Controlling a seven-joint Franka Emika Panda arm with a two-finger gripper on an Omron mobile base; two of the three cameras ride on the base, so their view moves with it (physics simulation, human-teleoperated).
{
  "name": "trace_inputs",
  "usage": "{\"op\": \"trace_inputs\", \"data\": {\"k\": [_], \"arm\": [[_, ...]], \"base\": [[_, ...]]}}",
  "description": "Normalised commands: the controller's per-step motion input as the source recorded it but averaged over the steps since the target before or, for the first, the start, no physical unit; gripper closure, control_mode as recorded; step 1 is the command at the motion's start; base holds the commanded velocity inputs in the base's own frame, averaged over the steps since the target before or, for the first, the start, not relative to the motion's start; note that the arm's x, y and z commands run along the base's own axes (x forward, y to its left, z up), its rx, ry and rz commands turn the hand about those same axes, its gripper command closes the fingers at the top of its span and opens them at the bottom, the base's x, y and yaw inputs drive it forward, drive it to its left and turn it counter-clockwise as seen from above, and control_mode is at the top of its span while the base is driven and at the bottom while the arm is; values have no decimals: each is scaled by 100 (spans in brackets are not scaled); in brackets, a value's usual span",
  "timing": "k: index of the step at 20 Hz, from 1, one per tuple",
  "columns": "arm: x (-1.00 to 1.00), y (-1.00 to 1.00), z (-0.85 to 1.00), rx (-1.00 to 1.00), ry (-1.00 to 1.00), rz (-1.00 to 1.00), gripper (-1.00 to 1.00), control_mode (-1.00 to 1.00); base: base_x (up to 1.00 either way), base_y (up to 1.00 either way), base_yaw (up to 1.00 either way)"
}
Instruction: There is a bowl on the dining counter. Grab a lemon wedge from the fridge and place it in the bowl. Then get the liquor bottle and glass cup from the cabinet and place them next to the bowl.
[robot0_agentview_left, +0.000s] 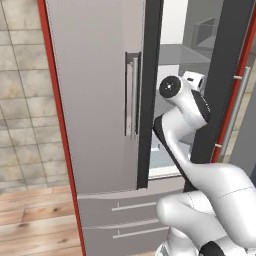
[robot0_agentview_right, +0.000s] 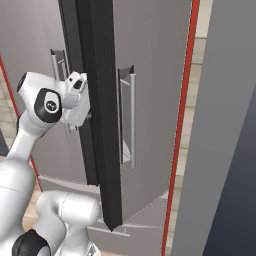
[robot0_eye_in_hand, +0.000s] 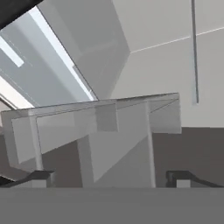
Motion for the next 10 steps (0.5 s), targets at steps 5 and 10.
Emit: {"op": "trace_inputs", "data": {"k": [5,10], "arm": [[-57,-70,0,-7,0,2,-100,-100],[-99,-86,0,-8,0,0,-100,-100]], "base": [[0,0,0],[0,0,0]]}}
